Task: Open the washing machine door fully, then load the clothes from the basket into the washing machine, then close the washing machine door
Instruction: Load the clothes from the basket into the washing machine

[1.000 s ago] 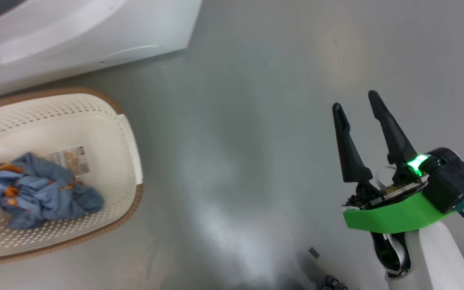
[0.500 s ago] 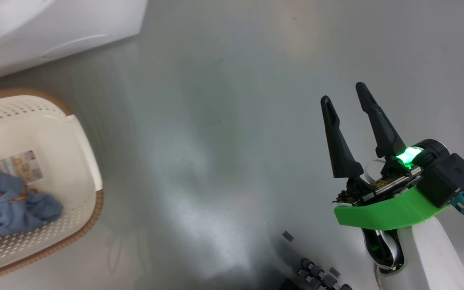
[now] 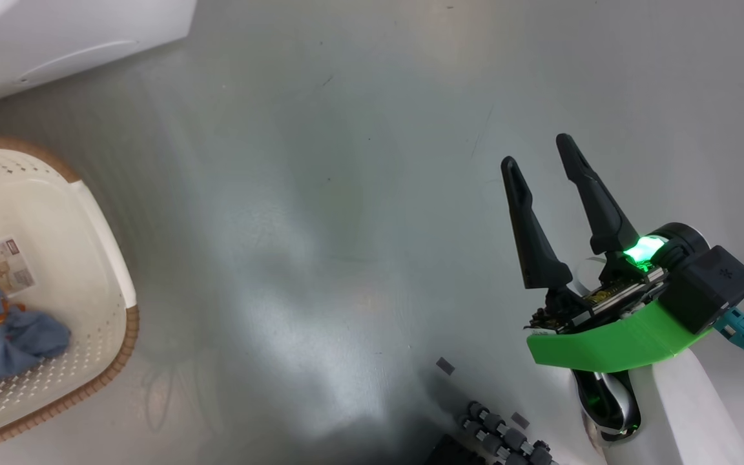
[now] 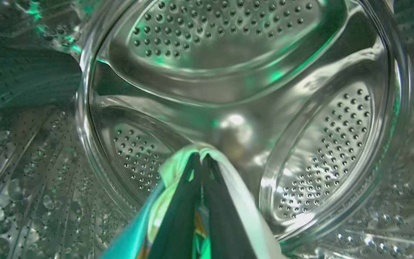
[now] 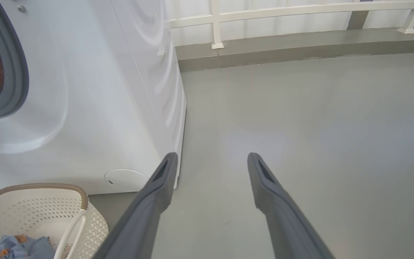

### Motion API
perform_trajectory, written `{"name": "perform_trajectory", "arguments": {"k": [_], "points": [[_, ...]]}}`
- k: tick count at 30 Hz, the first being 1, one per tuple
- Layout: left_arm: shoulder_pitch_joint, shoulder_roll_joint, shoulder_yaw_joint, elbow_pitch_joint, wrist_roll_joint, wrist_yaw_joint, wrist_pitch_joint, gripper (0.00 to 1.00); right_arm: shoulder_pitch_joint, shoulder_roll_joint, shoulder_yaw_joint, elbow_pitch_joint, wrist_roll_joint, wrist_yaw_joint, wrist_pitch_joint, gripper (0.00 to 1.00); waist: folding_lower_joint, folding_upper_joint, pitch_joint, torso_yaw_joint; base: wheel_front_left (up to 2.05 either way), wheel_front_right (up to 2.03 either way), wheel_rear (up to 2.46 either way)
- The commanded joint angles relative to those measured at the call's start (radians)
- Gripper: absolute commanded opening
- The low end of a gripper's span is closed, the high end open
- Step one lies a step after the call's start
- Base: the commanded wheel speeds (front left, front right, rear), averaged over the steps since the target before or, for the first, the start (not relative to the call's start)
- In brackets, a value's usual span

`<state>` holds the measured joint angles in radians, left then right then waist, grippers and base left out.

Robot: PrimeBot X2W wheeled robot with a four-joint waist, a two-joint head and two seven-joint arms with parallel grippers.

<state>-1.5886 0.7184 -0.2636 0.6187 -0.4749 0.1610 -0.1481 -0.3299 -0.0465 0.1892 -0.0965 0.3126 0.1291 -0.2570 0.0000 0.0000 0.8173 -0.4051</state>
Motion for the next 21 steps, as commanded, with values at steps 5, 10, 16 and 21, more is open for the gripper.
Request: {"name": "perform_trajectory", "arguments": {"k": [5, 10, 16, 21], "points": [[-0.051, 0.02, 0.038, 0.002, 0.0, -0.009, -0.078, 0.0, 0.009, -0.004, 0.026, -0.019, 0.013, 0.002, -0.005, 1.0, 0.0, 0.0, 0.007, 0.004, 0.0, 0.0, 0.0], [-0.045, 0.008, 0.002, 0.09, -0.022, -0.053, 0.037, 0.0, 0.009, -0.004, 0.027, -0.015, 0.008, 0.002, -0.005, 1.0, 0.0, 0.0, 0.008, 0.013, 0.0, 0.0, 0.0], [-0.023, 0.007, -0.032, 0.161, -0.051, -0.088, 0.214, 0.0, 0.004, -0.004, 0.031, -0.012, 0.012, 0.002, -0.005, 1.0, 0.0, 0.0, 0.013, 0.018, 0.0, 0.0, 0.0], [-0.001, 0.004, -0.046, 0.183, -0.073, -0.109, 0.298, 0.0, -0.004, -0.004, 0.033, -0.006, 0.013, 0.002, -0.005, 1.0, 0.0, 0.0, 0.014, 0.022, 0.0, 0.0, 0.0]]}}
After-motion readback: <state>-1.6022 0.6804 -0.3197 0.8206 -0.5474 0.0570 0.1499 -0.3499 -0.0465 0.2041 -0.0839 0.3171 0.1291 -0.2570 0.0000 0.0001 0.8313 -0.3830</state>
